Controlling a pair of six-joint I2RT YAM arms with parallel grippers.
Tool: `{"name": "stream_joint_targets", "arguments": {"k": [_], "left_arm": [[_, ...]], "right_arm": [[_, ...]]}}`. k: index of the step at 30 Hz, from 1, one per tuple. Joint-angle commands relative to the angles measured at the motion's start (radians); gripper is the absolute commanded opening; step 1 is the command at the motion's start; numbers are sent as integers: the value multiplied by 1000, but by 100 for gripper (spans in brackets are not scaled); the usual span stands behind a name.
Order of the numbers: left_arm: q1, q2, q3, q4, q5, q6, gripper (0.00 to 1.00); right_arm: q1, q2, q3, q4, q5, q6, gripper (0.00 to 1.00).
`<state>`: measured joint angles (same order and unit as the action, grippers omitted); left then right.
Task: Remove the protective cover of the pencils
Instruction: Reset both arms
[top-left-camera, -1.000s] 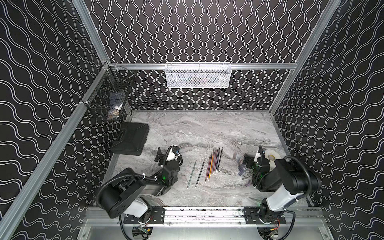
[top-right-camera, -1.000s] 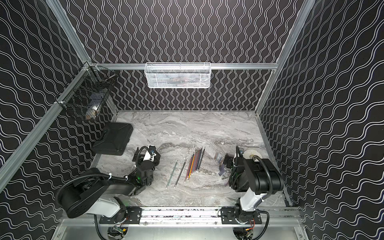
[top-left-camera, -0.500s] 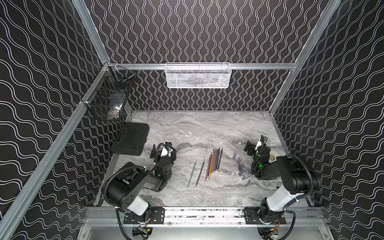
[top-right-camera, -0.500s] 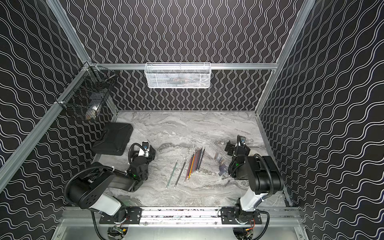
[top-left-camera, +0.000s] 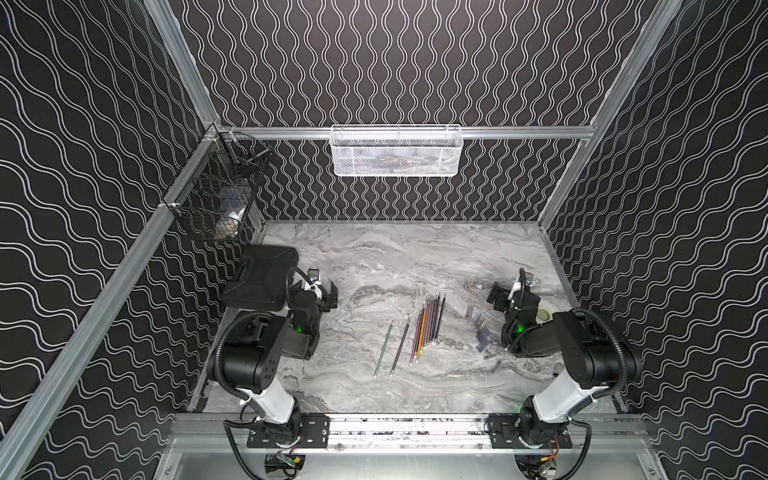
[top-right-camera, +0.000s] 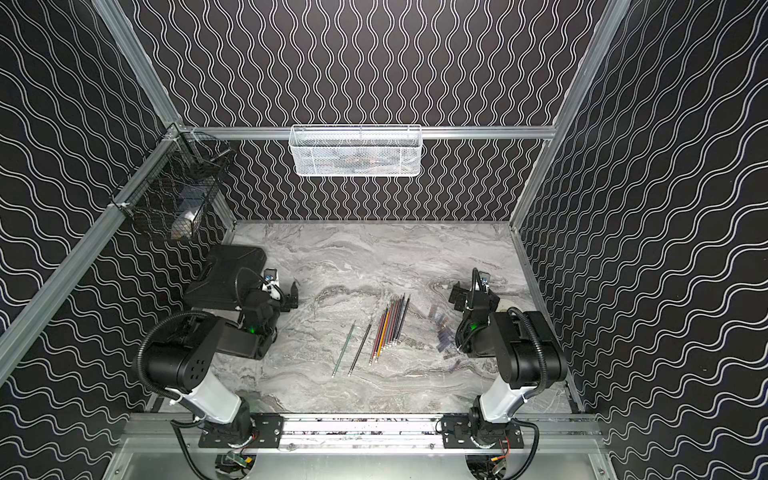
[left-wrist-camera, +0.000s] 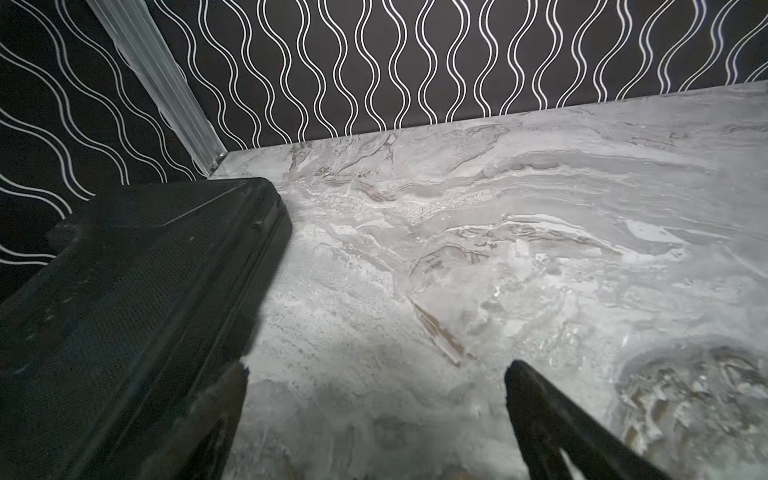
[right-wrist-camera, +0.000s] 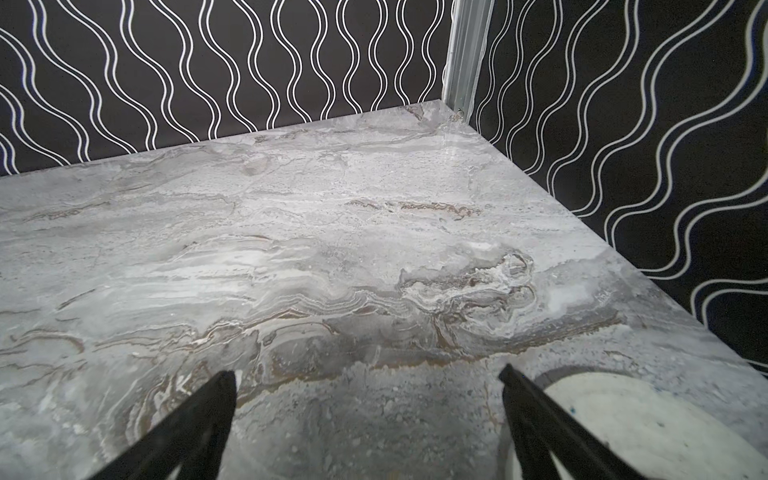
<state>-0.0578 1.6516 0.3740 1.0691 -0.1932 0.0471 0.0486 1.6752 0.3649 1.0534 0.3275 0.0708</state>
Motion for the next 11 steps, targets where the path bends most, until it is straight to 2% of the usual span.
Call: {"name": "stream_joint_targets", "arguments": {"k": [1, 6, 11], "left_arm": [[15, -2, 8, -81, 132, -38, 100], [15, -3, 0, -60, 121, -33, 100], [15, -2, 0, -58, 121, -33, 100]], "right_arm": [[0, 4, 6, 13, 12, 3, 99], [-26, -4, 36, -65, -45, 28, 99], [-26, -6, 12, -13, -28, 18, 99]]}}
